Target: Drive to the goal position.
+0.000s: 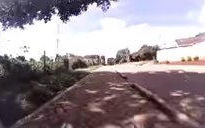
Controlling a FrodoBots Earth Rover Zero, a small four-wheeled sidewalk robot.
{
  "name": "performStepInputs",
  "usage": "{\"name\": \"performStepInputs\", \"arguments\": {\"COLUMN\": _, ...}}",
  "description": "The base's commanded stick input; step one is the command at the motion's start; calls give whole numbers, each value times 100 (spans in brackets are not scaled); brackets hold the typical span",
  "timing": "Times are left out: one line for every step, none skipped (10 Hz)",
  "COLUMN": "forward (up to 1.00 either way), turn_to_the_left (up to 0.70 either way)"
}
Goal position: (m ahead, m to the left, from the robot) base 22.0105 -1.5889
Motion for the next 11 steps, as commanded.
{"name": "performStepInputs", "arguments": {"forward": 100, "turn_to_the_left": 0}}
{"name": "performStepInputs", "arguments": {"forward": 100, "turn_to_the_left": 0}}
{"name": "performStepInputs", "arguments": {"forward": 100, "turn_to_the_left": 0}}
{"name": "performStepInputs", "arguments": {"forward": 100, "turn_to_the_left": 0}}
{"name": "performStepInputs", "arguments": {"forward": 100, "turn_to_the_left": 0}}
{"name": "performStepInputs", "arguments": {"forward": 100, "turn_to_the_left": -1}}
{"name": "performStepInputs", "arguments": {"forward": 100, "turn_to_the_left": -14}}
{"name": "performStepInputs", "arguments": {"forward": 100, "turn_to_the_left": -25}}
{"name": "performStepInputs", "arguments": {"forward": 100, "turn_to_the_left": 0}}
{"name": "performStepInputs", "arguments": {"forward": 100, "turn_to_the_left": 0}}
{"name": "performStepInputs", "arguments": {"forward": 100, "turn_to_the_left": 0}}
